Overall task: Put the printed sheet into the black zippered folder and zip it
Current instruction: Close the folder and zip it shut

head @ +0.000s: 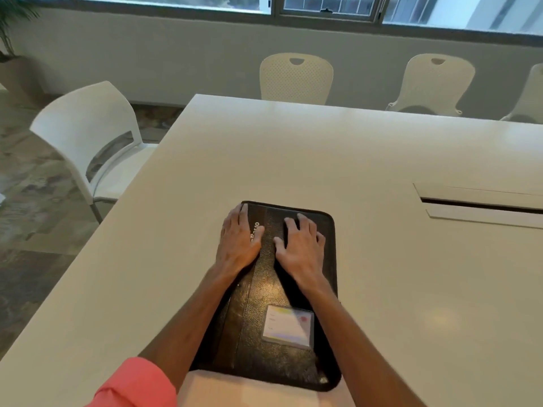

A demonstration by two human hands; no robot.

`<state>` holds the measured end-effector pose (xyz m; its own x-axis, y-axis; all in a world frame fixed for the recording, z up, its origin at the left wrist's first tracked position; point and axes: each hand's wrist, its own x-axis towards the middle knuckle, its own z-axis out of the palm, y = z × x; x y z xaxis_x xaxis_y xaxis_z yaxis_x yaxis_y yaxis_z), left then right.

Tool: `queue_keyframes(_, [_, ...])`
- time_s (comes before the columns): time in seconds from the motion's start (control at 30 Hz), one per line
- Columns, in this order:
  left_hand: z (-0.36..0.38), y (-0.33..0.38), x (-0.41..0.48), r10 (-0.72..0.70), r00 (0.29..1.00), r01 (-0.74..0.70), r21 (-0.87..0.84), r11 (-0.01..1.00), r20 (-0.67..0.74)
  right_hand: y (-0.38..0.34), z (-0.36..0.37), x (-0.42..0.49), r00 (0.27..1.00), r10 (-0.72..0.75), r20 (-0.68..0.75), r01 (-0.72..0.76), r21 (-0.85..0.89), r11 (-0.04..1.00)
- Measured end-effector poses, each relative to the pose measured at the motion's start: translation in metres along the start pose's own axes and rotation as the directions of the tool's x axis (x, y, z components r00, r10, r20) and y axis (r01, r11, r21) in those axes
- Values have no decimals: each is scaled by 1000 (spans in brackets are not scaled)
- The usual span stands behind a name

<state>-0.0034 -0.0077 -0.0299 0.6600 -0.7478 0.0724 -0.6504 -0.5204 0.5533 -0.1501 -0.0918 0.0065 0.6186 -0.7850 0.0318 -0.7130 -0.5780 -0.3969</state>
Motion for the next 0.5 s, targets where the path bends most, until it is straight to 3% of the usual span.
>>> queue_keyframes(0.27, [-7,-11,-83,51,998,-55,107,993,43,22,-7,-90,976,127,178,-109,-106,988])
queue_keyframes(0.5, [-15,-20,-112,-8,1000,5,156,988,17,25,13,-88,980,23,198,-6,-83,997])
